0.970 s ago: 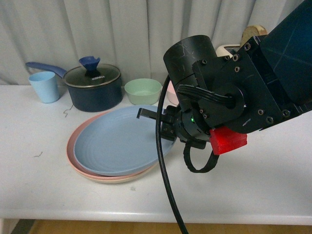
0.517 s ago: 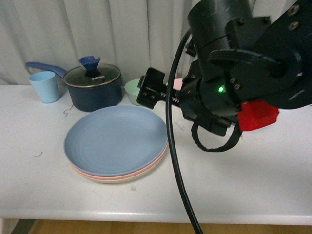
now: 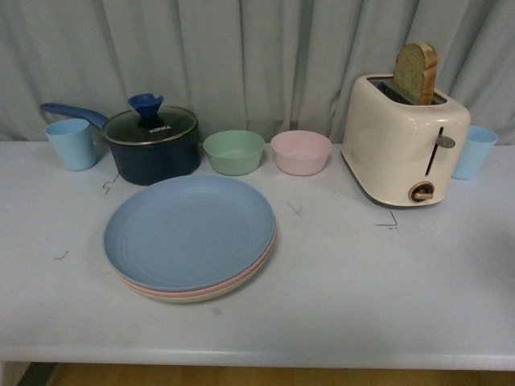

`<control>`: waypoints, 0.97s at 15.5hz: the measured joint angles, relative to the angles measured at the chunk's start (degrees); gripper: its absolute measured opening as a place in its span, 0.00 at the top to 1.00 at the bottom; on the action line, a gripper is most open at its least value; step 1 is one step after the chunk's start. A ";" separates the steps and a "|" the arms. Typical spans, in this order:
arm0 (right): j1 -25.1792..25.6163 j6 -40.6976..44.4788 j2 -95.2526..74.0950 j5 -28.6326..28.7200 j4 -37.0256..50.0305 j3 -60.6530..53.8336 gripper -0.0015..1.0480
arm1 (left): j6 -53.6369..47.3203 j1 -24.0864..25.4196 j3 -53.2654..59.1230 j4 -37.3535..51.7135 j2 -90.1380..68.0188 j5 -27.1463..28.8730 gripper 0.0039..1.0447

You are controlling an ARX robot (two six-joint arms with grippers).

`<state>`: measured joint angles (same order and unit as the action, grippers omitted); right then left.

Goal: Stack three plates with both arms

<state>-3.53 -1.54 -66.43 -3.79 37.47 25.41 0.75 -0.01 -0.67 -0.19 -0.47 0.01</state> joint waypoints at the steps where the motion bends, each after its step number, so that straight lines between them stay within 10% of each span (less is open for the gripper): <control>1: 2.93 0.68 6.73 3.23 -3.58 -3.43 0.94 | 0.00 0.00 0.00 0.00 0.00 0.04 0.06; 15: 3.80 1.18 36.70 3.63 -12.17 -21.27 0.98 | 0.00 0.00 0.00 -0.02 0.00 0.02 0.06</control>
<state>0.27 -0.36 -29.74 -0.16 25.30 4.14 0.75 -0.01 -0.67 -0.21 -0.47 0.03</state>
